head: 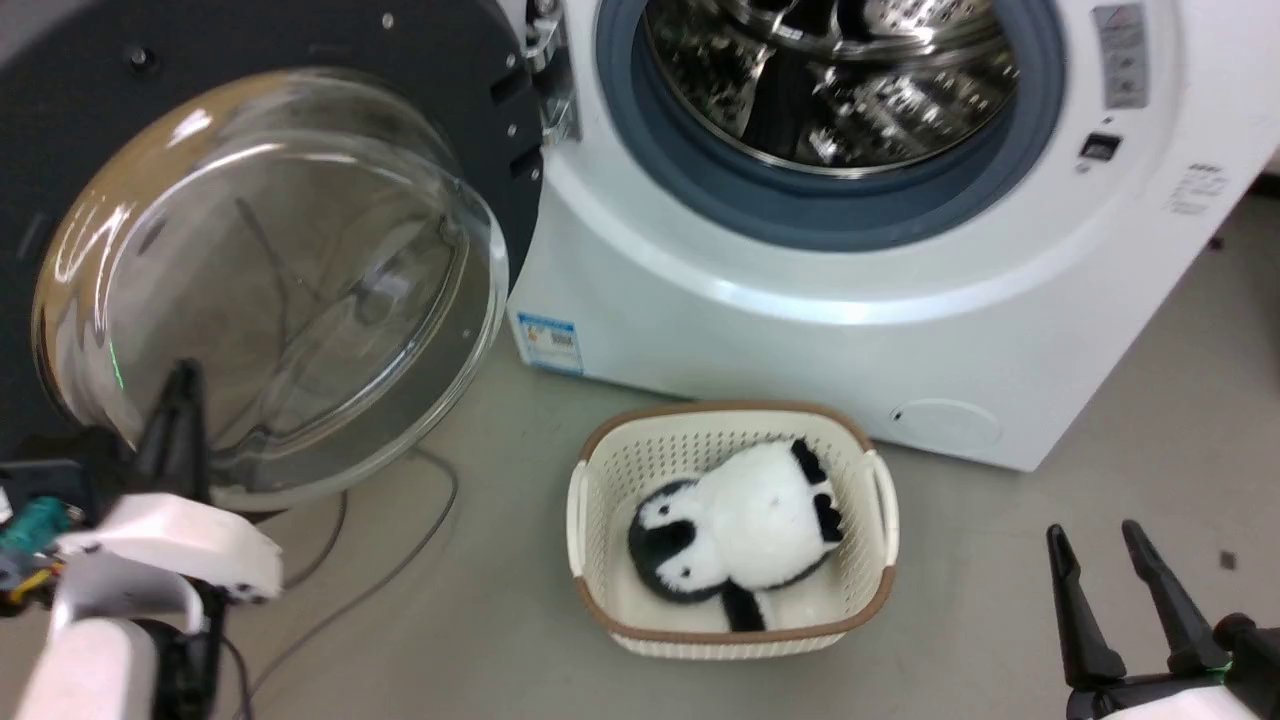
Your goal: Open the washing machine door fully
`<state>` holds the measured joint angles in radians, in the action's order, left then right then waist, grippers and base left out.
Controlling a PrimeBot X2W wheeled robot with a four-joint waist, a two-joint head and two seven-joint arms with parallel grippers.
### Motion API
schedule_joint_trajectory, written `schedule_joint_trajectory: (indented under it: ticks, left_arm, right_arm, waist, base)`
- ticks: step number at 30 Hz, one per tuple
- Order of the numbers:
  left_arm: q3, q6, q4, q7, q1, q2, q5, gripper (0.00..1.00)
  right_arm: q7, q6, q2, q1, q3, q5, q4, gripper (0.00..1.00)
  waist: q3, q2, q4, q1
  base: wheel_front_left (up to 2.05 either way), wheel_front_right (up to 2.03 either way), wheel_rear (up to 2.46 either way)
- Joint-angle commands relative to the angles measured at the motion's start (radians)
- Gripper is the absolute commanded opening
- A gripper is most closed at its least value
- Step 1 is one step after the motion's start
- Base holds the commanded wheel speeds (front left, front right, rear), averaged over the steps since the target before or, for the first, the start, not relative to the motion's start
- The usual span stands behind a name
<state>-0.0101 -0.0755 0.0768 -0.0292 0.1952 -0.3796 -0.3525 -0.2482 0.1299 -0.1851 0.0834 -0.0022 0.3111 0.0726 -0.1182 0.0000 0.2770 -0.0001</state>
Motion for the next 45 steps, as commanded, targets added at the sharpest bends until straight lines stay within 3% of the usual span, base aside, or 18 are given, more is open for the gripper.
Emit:
schedule_joint_trajectory:
  ticks: [1,7,12,26,28,45]
  left_arm:
    - [0.007,0.004,-0.014,0.002,-0.015,0.009,0.006,0.0]
    - [0.1,0.018,-0.101,-0.003,-0.07,0.052,0.035,0.0]
    - [0.144,0.004,-0.14,-0.029,-0.108,0.087,0.056,0.0]
    - [0.225,-0.03,-0.116,-0.121,-0.256,0.163,0.072,0.01]
    - [0.228,-0.035,-0.102,-0.131,-0.265,0.178,0.065,1.0]
    - [0.243,-0.067,-0.048,-0.189,-0.291,0.204,0.072,1.0]
  right_arm:
    - [-0.006,0.001,0.0,0.001,-0.004,-0.008,-0.011,1.0]
    - [-0.012,0.001,0.013,0.019,-0.027,-0.02,-0.05,1.0]
    - [-0.013,0.001,0.012,0.028,-0.016,-0.074,-0.078,1.0]
    - [-0.013,0.001,0.056,0.067,0.004,-0.069,-0.116,1.0]
    - [-0.013,0.001,0.055,0.07,0.005,-0.067,-0.112,1.0]
    - [-0.013,0.001,0.058,0.074,0.013,-0.049,-0.074,1.0]
  waist:
    - [0.033,0.0,-0.024,0.0001]
    - [0.078,0.0,-0.074,0.0001]
    - [0.096,0.0,-0.123,0.0001]
    - [0.128,0.0,-0.225,0.0001]
    - [0.13,0.0,-0.232,0.0001]
    - [0.138,0.0,-0.264,0.0001]
  base:
    - [0.0,0.0,0.0]
    - [0.0,0.0,0.0]
    - [0.0,0.0,0.0]
    - [0.0,0.0,0.0]
    - [0.0,0.0,0.0]
    - [0.0,0.0,0.0]
